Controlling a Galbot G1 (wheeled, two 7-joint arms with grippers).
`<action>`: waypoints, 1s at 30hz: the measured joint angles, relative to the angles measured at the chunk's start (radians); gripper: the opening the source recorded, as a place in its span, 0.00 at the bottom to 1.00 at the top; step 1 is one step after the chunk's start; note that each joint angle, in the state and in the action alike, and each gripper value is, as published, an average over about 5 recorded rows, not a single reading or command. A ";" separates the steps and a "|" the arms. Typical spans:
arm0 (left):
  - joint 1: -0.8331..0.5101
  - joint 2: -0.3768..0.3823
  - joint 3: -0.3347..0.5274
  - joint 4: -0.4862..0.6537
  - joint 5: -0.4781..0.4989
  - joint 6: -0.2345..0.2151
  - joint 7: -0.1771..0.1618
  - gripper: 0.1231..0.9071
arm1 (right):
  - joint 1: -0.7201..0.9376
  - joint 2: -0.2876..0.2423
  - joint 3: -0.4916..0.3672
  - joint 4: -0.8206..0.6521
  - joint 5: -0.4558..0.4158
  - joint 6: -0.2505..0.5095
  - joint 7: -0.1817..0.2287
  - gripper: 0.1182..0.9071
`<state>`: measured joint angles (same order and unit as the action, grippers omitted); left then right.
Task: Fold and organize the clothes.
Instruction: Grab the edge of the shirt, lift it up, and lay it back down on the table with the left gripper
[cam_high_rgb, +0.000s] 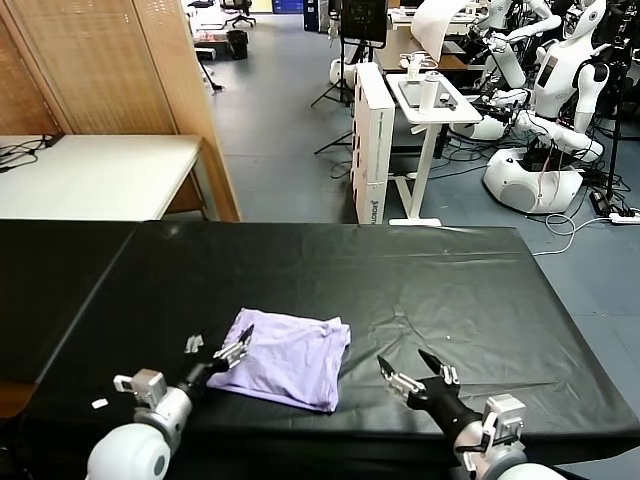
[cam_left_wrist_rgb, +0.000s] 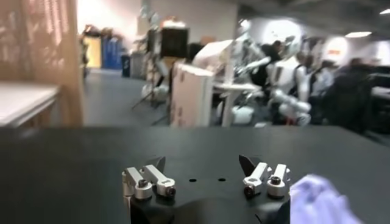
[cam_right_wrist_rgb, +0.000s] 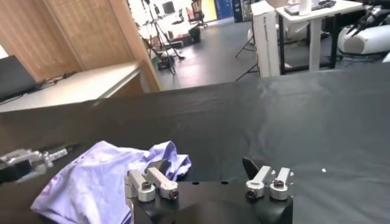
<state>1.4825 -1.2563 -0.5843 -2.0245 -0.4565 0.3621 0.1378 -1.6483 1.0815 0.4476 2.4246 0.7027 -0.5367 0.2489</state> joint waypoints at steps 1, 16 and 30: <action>0.001 -0.002 -0.004 0.009 -0.010 0.003 0.000 1.00 | 0.001 0.000 0.000 0.000 0.001 0.000 0.000 1.00; 0.004 -0.019 -0.025 0.048 -0.163 0.067 -0.003 1.00 | 0.009 -0.003 -0.002 -0.003 0.007 0.000 0.001 1.00; 0.004 -0.051 -0.004 0.058 -0.187 0.129 0.022 1.00 | -0.004 -0.003 0.006 0.000 0.006 0.000 0.002 1.00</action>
<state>1.4860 -1.3077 -0.5879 -1.9666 -0.6430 0.4912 0.1600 -1.6526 1.0781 0.4541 2.4249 0.7087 -0.5370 0.2507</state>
